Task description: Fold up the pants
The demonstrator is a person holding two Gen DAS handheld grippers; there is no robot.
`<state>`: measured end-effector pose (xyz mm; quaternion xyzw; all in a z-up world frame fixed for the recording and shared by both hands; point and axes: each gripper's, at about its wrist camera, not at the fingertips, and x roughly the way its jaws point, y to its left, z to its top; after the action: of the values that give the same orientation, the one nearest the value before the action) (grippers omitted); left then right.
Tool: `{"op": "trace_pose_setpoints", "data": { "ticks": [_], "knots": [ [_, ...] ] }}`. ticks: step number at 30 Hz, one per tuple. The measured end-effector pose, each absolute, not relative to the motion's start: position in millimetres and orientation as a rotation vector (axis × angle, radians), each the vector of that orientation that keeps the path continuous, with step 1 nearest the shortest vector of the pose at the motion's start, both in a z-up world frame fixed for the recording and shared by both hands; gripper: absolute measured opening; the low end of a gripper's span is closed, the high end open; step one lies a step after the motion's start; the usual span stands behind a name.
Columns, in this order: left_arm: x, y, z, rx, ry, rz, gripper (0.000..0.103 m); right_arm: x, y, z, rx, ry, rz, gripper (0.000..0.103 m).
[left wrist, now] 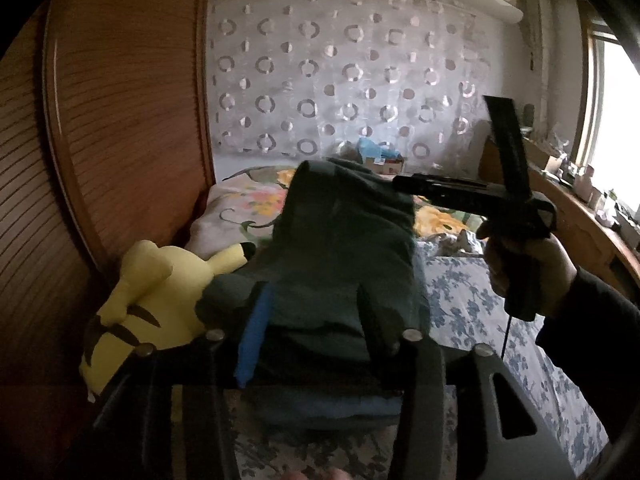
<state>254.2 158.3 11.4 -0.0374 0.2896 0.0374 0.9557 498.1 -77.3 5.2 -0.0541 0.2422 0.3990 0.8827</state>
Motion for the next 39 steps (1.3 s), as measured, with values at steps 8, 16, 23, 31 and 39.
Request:
{"op": "trace_pose_setpoints", "data": {
  "ticks": [8,16,23,31,39],
  "knots": [
    [243.9,140.8,13.7,-0.048,0.585,0.048,0.077,461.8,-90.3,14.4,-0.077,0.509,0.815,0.044],
    [218.7,121.0,27.7,-0.033,0.544,0.002,0.079,387.6,-118.9,35.6,-0.089,0.482,0.775,0.045],
    [195.6,98.6,37.6,-0.027,0.52,-0.052,0.079,317.4,-146.7,51.3,-0.089,0.445,0.723,0.047],
    [175.2,69.3,45.7,-0.011,0.506,-0.111,0.079,248.5,-179.8,57.7,-0.056,0.434,0.648,0.059],
    [154.2,38.3,46.6,0.002,0.497,-0.139,0.079,184.4,-204.3,68.9,-0.029,0.424,0.536,0.063]
  ]
}}
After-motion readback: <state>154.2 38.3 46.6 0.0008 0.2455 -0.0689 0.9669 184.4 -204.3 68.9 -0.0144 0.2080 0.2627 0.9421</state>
